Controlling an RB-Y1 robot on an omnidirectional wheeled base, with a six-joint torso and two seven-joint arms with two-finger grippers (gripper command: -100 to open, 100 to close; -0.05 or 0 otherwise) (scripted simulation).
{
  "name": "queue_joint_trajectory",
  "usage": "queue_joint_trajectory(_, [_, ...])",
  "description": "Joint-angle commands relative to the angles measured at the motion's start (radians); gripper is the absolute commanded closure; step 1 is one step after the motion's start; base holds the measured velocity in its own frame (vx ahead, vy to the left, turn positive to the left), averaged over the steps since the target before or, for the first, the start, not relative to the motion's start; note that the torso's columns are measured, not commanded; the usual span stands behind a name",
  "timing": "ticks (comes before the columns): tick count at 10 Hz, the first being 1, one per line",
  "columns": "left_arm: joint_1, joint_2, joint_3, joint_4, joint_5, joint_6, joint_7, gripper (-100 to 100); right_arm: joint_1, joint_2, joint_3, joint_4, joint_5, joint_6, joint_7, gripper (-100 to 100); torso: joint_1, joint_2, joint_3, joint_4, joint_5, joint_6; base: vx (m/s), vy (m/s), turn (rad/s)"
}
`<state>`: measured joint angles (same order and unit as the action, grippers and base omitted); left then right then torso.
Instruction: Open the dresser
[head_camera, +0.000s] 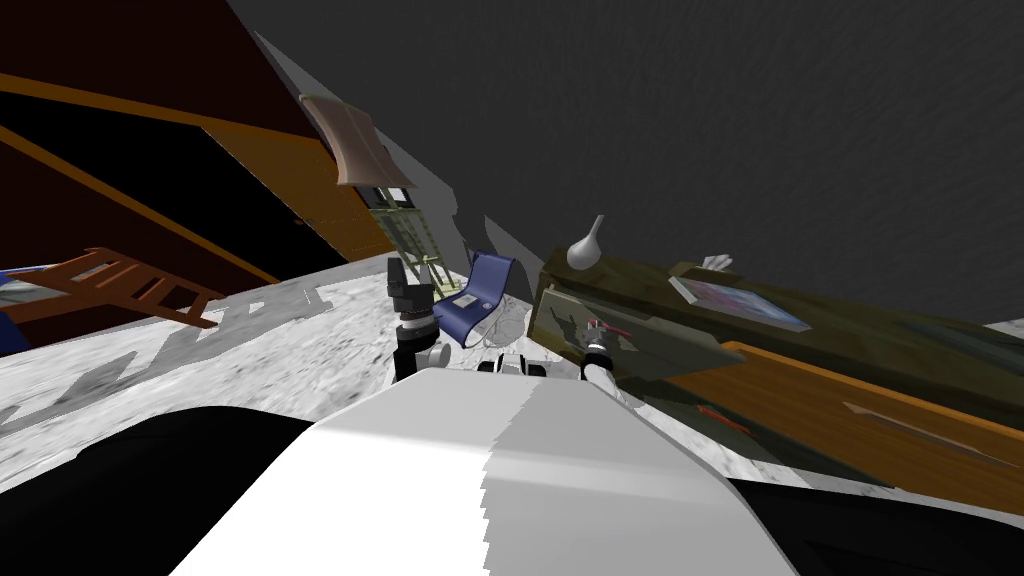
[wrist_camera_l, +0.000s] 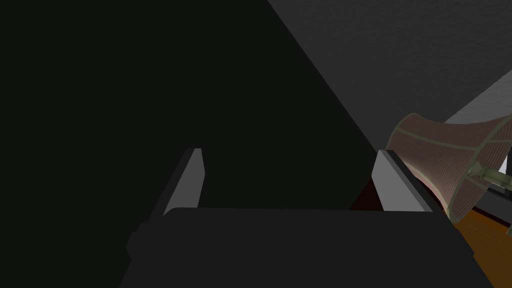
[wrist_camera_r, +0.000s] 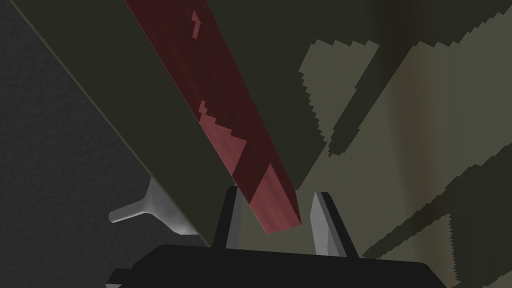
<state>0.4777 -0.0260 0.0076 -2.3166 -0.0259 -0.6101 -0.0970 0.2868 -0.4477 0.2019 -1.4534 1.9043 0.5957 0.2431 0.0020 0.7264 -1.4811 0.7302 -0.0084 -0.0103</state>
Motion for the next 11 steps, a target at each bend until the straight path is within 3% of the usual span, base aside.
queue_joint_trajectory(1, [0.0, 0.0, 0.0, 0.0, 0.0, 0.0, 0.0, 0, 0.038, 0.071, -0.012, -0.044, 0.053, -0.029, 0.027, 100, -0.002, 0.001, 0.0, 0.0, 0.0, 0.001, -0.013, -0.071, 0.023])
queue_joint_trajectory(2, [0.0, 0.0, 0.0, 0.0, 0.0, 0.0, 0.0, 0, 0.038, 0.09, -0.012, -0.044, 0.053, -0.029, 0.027, 100, -0.002, 0.001, 0.0, 0.0, 0.0, 0.001, -0.007, -0.033, 0.007])
queue_joint_trajectory(3, [0.0, 0.0, 0.0, 0.0, 0.0, 0.0, 0.0, 0, 0.076, 0.121, -0.044, -0.094, 0.096, -0.054, 0.07, 100, -0.001, 0.0, 0.0, 0.0, 0.0, 0.001, -0.012, -0.058, 0.025])
queue_joint_trajectory(5, [0.0, 0.0, 0.0, 0.0, 0.0, 0.0, 0.0, 0, 0.076, 0.161, -0.044, -0.102, 0.096, -0.054, 0.07, 100, -0.002, 0.002, 0.001, 0.002, 0.002, 0.002, -0.01, -0.047, 0.011])
queue_joint_trajectory(6, [0.0, 0.0, 0.0, 0.0, 0.0, 0.0, 0.0, 0, 0.113, 0.198, -0.075, -0.152, 0.139, -0.078, 0.114, 100, 0.0, 0.002, 0.001, 0.002, 0.002, 0.002, -0.01, -0.061, 0.053])
queue_joint_trajectory(7, [0.0, 0.0, 0.0, 0.0, 0.0, 0.0, 0.0, 0, 0.113, 0.225, -0.075, -0.16, 0.139, -0.078, 0.114, 100, -0.001, 0.004, 0.002, 0.004, 0.004, 0.004, -0.008, -0.067, 0.03])
queue_joint_trajectory(8, [0.0, 0.0, 0.0, 0.0, 0.0, 0.0, 0.0, 0, 0.15, 0.255, -0.107, -0.196, 0.182, -0.103, 0.156, 100, -0.001, 0.006, 0.003, 0.005, 0.005, 0.005, -0.016, -0.081, 0.06])
queue_joint_trajectory(10, [0.0, 0.0, 0.0, 0.0, 0.0, 0.0, 0.0, 0, 0.15, 0.303, -0.107, -0.218, 0.182, -0.103, 0.158, 100, -0.002, 0.012, 0.005, 0.009, 0.009, 0.011, -0.003, -0.047, 0.011])
queue_joint_trajectory(11, [0.0, 0.0, 0.0, 0.0, 0.0, 0.0, 0.0, 0, 0.188, 0.338, -0.138, -0.263, 0.226, -0.127, 0.201, 100, 0.0, 0.014, 0.006, 0.009, 0.009, 0.011, -0.011, -0.044, 0.053])
